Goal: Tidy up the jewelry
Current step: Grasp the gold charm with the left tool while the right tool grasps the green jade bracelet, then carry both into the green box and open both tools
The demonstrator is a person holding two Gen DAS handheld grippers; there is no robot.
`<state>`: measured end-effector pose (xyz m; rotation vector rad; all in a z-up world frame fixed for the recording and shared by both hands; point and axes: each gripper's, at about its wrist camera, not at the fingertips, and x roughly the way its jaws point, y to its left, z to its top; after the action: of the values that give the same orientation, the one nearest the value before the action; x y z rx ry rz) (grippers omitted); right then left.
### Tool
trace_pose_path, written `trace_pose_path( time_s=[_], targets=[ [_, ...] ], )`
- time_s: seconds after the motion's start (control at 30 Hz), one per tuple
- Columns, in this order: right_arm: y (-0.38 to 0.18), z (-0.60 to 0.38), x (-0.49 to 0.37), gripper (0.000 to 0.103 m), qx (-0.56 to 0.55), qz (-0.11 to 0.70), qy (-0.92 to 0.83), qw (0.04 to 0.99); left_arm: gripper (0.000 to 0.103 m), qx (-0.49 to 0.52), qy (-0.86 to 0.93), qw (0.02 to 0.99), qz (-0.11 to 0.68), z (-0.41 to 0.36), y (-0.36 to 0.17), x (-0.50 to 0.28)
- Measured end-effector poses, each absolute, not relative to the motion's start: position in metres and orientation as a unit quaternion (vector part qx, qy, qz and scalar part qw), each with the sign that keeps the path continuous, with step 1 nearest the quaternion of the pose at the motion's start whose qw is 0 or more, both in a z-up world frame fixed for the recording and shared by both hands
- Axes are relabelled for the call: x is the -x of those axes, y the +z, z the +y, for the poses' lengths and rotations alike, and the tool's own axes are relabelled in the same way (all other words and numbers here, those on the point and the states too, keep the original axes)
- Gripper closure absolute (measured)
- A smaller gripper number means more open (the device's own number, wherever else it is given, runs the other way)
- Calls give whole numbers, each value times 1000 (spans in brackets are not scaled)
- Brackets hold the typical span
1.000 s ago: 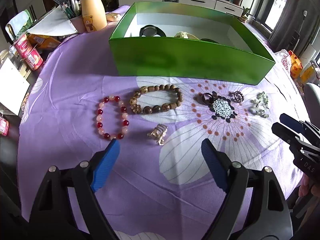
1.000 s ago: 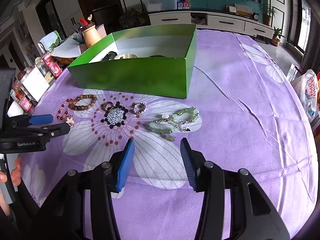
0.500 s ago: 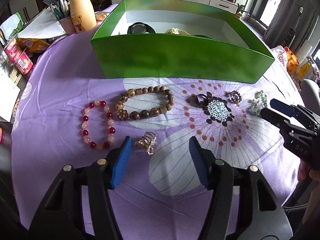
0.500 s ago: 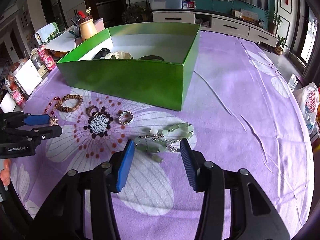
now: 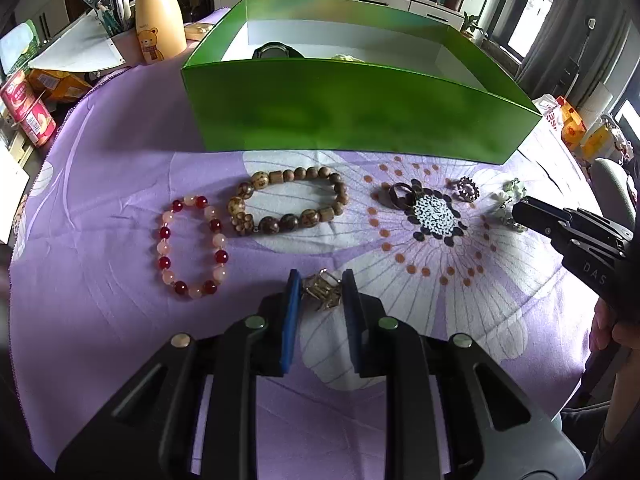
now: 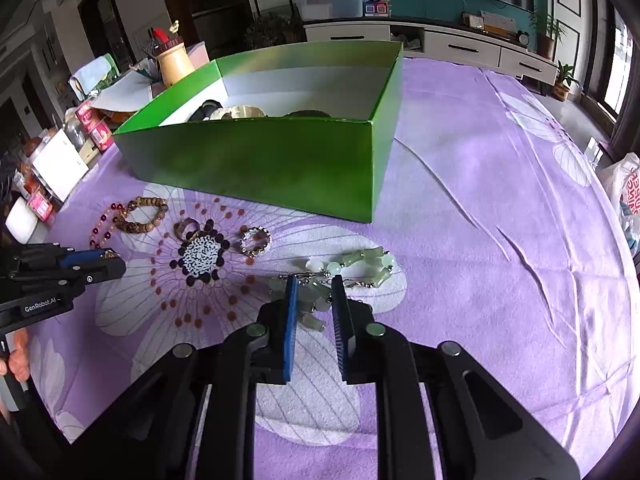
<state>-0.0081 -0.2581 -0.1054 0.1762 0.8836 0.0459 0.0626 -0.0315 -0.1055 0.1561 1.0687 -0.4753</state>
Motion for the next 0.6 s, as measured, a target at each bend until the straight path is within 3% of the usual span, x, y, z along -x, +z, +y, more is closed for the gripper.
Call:
trace_pose_path(
  time_s=[0.6],
  targets=[
    [-50, -257, 35, 88, -100, 365, 33, 925, 82, -62, -243, 839, 483, -31, -73, -51]
  ],
)
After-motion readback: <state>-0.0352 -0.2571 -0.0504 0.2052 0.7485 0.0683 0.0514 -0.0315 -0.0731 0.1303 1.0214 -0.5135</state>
